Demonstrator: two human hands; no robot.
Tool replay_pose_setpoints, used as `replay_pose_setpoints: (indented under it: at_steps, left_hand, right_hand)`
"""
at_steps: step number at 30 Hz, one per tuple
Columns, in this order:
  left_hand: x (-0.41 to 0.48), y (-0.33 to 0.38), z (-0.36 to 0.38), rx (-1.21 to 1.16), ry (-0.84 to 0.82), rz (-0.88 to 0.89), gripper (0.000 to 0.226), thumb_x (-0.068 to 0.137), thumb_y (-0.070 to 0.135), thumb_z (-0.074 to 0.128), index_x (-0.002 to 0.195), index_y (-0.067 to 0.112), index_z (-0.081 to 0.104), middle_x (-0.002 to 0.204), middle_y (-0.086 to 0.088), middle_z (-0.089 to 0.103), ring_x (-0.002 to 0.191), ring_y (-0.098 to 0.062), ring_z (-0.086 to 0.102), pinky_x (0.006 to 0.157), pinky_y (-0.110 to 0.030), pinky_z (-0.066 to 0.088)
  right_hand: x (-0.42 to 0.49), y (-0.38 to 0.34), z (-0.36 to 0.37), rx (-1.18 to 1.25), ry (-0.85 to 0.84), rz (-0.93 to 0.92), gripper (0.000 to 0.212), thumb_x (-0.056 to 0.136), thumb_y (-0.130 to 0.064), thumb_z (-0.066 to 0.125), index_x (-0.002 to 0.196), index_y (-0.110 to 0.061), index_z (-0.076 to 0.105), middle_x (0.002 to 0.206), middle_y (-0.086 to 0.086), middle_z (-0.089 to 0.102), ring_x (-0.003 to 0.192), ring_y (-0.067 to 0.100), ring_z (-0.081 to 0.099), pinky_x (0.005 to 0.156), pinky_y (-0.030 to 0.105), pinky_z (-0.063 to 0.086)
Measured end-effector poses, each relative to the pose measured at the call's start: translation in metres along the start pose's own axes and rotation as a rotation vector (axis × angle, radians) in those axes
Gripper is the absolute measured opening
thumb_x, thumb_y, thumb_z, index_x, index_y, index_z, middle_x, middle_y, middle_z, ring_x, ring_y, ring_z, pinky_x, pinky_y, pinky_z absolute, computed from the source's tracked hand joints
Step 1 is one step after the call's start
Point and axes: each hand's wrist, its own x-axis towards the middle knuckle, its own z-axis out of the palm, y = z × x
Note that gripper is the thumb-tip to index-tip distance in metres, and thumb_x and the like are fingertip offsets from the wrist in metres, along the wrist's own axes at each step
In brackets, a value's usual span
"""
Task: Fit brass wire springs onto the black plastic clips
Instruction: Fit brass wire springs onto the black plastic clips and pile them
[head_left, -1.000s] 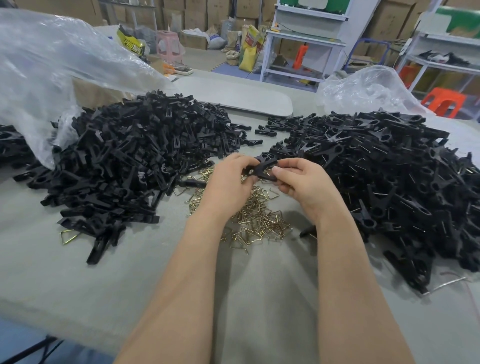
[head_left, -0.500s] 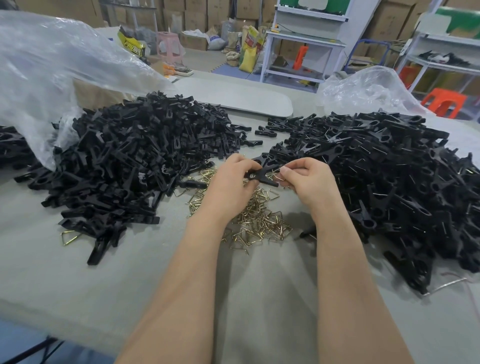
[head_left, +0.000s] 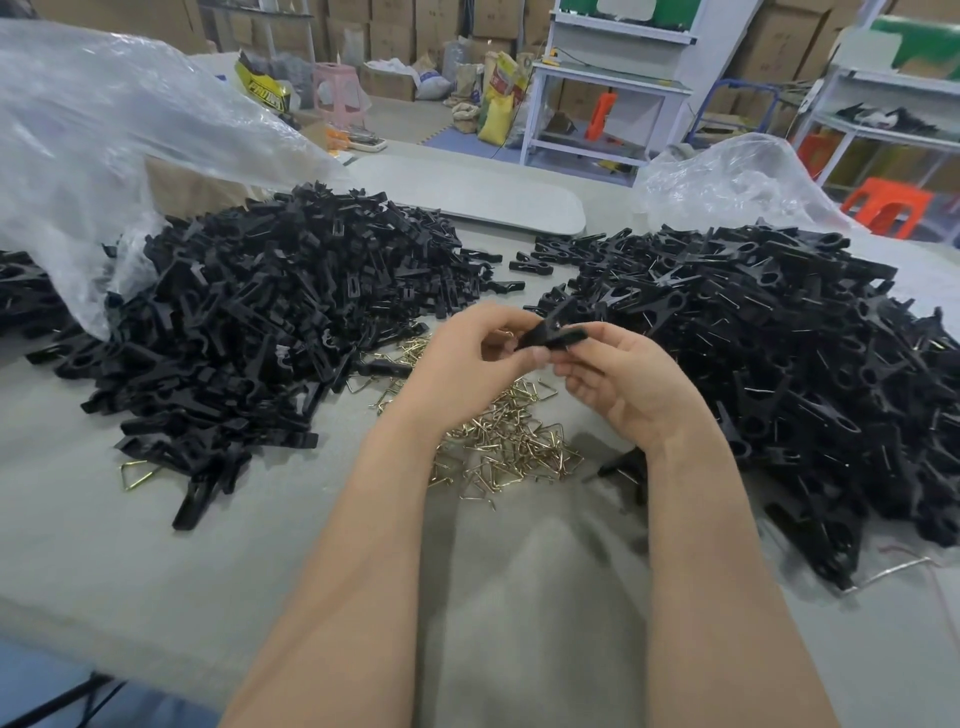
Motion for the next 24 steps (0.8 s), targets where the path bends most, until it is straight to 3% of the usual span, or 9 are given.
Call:
replay_pose_setpoints:
  at_steps: [2, 4, 10, 14, 24]
  left_hand:
    - [-0.002, 0.002, -0.001, -0.034, -0.02, -0.019, 0.025, 0.084, 0.016, 0.071, 0.09, 0.039, 0.062, 0.082, 0.013, 0.06, 0.074, -0.001, 0.059, 0.067, -0.014, 0.046]
    - [-0.002, 0.0, -0.001, 0.026, -0.018, -0.031, 0.027, 0.084, 0.019, 0.071, 0.087, 0.043, 0.06, 0.093, 0.009, 0.062, 0.087, -0.008, 0.061, 0.079, -0.022, 0.05]
    - [0.001, -0.007, 0.005, 0.216, -0.026, -0.02, 0.022, 0.084, 0.016, 0.069, 0.105, 0.022, 0.066, 0.097, 0.007, 0.054, 0.086, -0.008, 0.052, 0.082, -0.024, 0.043]
    - [0.001, -0.009, 0.006, 0.318, -0.031, -0.01, 0.023, 0.086, 0.015, 0.067, 0.108, 0.023, 0.065, 0.103, 0.003, 0.055, 0.091, -0.012, 0.051, 0.083, -0.024, 0.04]
    - [0.001, -0.007, 0.006, 0.312, -0.027, -0.012, 0.024, 0.087, 0.012, 0.066, 0.11, 0.02, 0.065, 0.106, 0.001, 0.056, 0.098, -0.014, 0.052, 0.094, -0.033, 0.045]
  right_hand:
    - [-0.001, 0.0, -0.001, 0.075, -0.016, 0.031, 0.014, 0.091, 0.0, 0.054, 0.086, -0.01, 0.063, 0.06, -0.001, 0.065, 0.055, 0.006, 0.056, 0.053, 0.016, 0.048]
    - [-0.001, -0.001, 0.001, 0.019, 0.018, 0.036, 0.014, 0.089, -0.001, 0.058, 0.081, -0.01, 0.063, 0.059, -0.001, 0.061, 0.052, 0.005, 0.051, 0.051, 0.014, 0.046]
    - [0.001, 0.001, -0.001, -0.097, 0.126, 0.041, 0.008, 0.085, -0.006, 0.066, 0.079, -0.008, 0.063, 0.059, -0.003, 0.059, 0.049, 0.002, 0.052, 0.051, 0.013, 0.047]
    - [0.002, 0.003, -0.002, -0.11, 0.108, 0.073, 0.008, 0.085, -0.007, 0.068, 0.078, -0.008, 0.064, 0.057, -0.004, 0.062, 0.052, 0.004, 0.052, 0.05, 0.013, 0.047]
    - [0.001, 0.002, -0.004, -0.163, 0.079, 0.073, 0.012, 0.084, -0.013, 0.069, 0.076, -0.006, 0.066, 0.059, -0.002, 0.057, 0.053, 0.005, 0.05, 0.051, 0.013, 0.046]
